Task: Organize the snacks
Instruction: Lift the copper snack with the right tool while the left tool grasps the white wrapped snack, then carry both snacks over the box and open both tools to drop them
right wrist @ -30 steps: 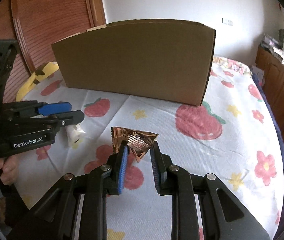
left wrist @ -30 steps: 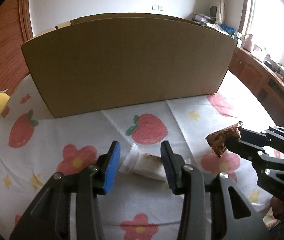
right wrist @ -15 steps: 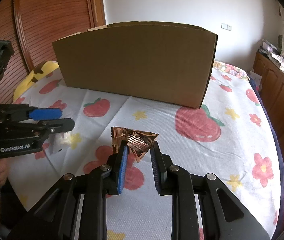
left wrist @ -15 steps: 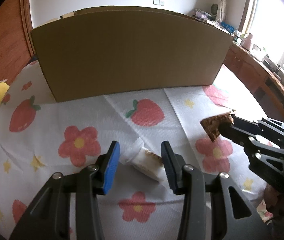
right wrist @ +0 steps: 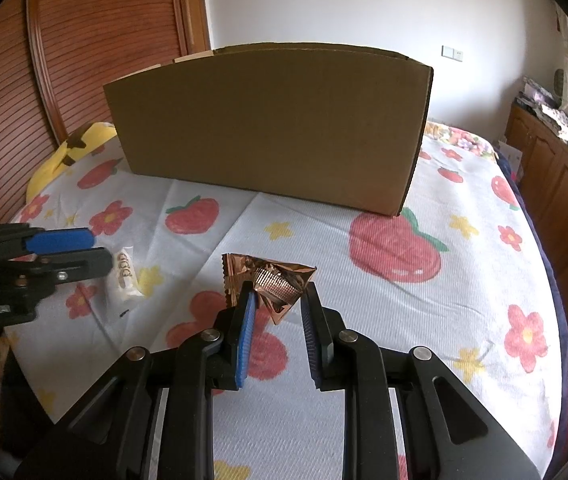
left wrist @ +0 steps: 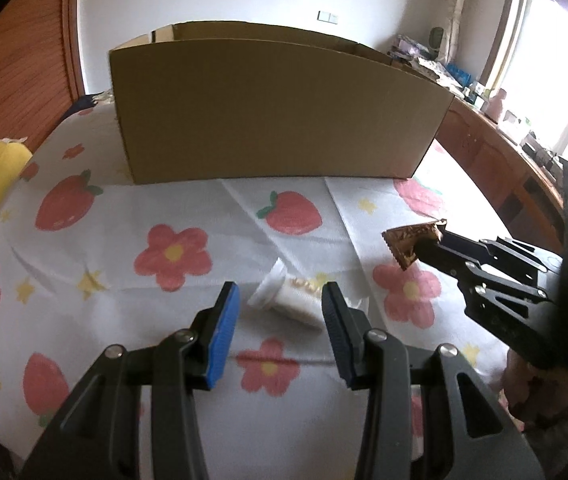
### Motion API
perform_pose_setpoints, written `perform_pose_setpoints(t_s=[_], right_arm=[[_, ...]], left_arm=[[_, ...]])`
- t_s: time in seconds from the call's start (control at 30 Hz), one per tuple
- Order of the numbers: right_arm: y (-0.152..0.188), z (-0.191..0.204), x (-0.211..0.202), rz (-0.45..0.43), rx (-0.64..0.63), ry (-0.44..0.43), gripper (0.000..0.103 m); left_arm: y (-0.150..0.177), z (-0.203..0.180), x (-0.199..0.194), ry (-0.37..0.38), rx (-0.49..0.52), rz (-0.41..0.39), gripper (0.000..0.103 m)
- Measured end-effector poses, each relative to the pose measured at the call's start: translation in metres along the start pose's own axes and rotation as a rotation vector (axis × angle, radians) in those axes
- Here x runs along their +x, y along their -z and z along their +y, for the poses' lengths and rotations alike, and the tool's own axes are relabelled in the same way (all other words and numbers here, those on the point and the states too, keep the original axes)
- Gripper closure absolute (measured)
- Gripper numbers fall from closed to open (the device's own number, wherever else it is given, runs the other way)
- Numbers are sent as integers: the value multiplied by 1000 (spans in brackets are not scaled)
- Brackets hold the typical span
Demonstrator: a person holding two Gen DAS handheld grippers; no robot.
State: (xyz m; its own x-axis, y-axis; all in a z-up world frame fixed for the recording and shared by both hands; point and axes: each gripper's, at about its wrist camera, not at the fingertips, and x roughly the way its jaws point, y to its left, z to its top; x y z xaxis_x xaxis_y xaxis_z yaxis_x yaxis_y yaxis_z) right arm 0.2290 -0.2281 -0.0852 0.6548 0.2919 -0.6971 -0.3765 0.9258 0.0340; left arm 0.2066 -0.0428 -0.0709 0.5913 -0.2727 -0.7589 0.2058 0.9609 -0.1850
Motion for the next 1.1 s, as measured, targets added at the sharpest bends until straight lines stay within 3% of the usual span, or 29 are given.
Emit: perform_pose_setpoints(t_s=[0.33,0.63,0.73,0.8,1.1], right_arm=[[0,0,0,2,1,-1,82],[1,0,0,1,0,-2,82],[1,0,0,2,0,-5,82],[1,0,0,2,0,-7,82],[0,0,1,8,-2,-8,82]], left_arm=[[-5,-15,17,69,-6,60,61],[-14,-26,36,29,45,68,61],[-10,-27,34,33,71,55,70],[-6,-26,31,28,88,44,83],[-2,-15,19,52,72,38,84]])
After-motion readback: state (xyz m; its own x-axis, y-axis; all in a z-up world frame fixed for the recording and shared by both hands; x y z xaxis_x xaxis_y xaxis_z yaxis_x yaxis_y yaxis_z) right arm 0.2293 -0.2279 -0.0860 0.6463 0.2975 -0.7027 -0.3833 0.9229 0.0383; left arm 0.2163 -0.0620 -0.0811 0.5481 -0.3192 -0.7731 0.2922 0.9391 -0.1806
